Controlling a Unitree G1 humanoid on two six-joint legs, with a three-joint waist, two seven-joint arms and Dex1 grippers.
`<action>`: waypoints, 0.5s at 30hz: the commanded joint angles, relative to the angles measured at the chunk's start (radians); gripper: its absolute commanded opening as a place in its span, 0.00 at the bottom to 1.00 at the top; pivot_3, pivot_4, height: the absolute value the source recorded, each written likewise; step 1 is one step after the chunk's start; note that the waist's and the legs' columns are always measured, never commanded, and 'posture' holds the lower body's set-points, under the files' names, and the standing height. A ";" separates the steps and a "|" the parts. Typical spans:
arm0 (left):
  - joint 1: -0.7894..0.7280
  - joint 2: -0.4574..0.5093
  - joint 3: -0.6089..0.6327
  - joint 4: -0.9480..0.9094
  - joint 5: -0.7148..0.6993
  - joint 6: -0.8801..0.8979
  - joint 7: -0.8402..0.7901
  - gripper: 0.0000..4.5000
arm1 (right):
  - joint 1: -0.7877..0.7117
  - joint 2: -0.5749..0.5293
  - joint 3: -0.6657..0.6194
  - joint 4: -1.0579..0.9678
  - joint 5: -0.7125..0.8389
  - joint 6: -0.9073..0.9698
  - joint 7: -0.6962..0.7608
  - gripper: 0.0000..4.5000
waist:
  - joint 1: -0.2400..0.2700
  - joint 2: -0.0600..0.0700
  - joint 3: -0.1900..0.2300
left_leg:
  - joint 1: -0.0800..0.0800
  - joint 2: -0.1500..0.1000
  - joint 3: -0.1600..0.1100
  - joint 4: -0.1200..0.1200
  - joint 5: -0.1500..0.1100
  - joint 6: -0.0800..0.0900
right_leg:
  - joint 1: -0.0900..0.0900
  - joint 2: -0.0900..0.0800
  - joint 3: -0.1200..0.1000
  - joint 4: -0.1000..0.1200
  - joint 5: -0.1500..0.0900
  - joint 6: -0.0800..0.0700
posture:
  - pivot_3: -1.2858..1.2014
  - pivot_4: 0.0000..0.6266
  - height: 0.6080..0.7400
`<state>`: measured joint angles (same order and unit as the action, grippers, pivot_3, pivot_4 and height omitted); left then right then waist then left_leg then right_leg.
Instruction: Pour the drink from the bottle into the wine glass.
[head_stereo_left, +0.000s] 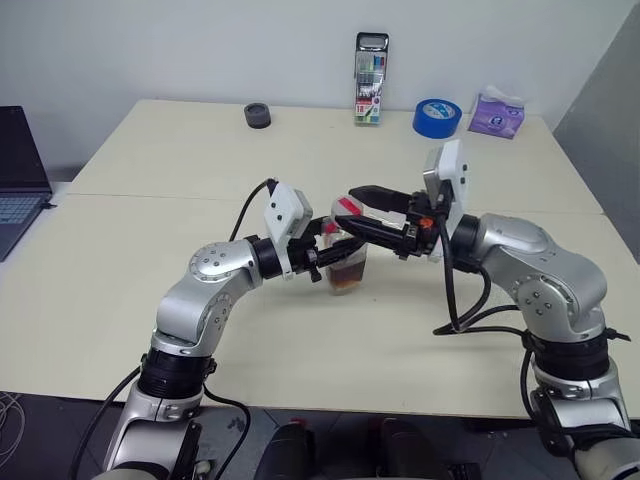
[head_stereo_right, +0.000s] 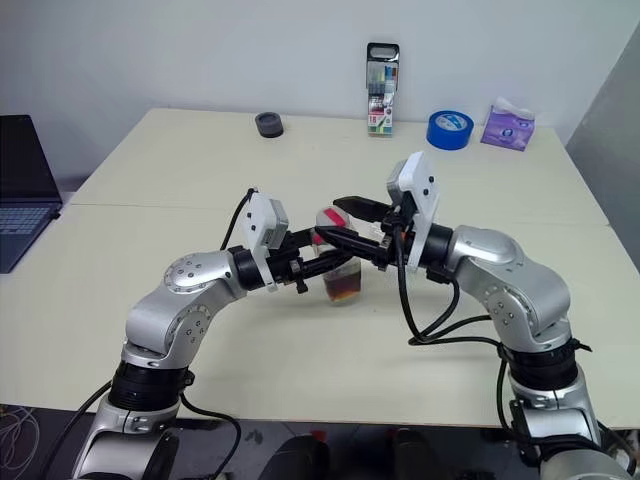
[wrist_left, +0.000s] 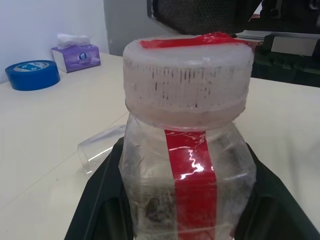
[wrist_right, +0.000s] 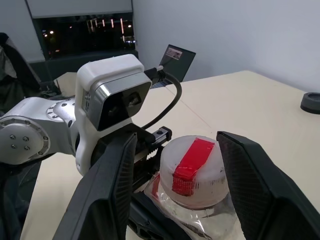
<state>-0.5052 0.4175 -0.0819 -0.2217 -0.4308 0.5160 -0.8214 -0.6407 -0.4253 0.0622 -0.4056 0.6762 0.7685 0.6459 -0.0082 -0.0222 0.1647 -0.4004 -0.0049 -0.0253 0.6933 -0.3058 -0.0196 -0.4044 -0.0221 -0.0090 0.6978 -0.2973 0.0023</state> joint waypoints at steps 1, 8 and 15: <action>-0.033 0.002 0.015 -0.028 -0.016 -0.028 -0.010 0.42 | 0.002 0.016 0.004 -0.042 -0.010 -0.019 -0.022 0.60 | 0.000 0.000 0.000 | 0.000 0.000 0.000 0.000 0.000 0.000 | 0.000 0.000 0.000 0.000 0.000 0.000 | 0.52 0.24 1.00; -0.043 0.000 0.014 -0.022 -0.017 -0.026 -0.013 0.42 | 0.013 0.032 0.019 -0.040 -0.040 -0.036 -0.029 0.60 | 0.000 0.000 0.000 | 0.000 0.000 0.000 0.000 0.000 0.000 | 0.000 0.000 0.000 0.000 0.000 0.000 | 0.52 0.24 1.00; -0.043 -0.003 0.011 -0.023 -0.015 -0.026 -0.009 0.42 | 0.006 0.038 0.030 -0.017 -0.078 -0.064 -0.035 0.60 | 0.000 0.000 0.000 | 0.000 0.000 0.000 0.000 0.000 0.000 | 0.000 0.000 0.000 0.000 0.000 0.000 | 0.52 0.24 1.00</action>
<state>-0.5149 0.4174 -0.0819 -0.2155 -0.4308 0.5161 -0.8237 -0.6282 -0.3912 0.0860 -0.4147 0.6058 0.7211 0.6099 -0.0081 -0.0221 0.1648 -0.4004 -0.0050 -0.0253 0.6934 -0.3058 -0.0197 -0.4044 -0.0221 -0.0090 0.6978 -0.2972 0.0023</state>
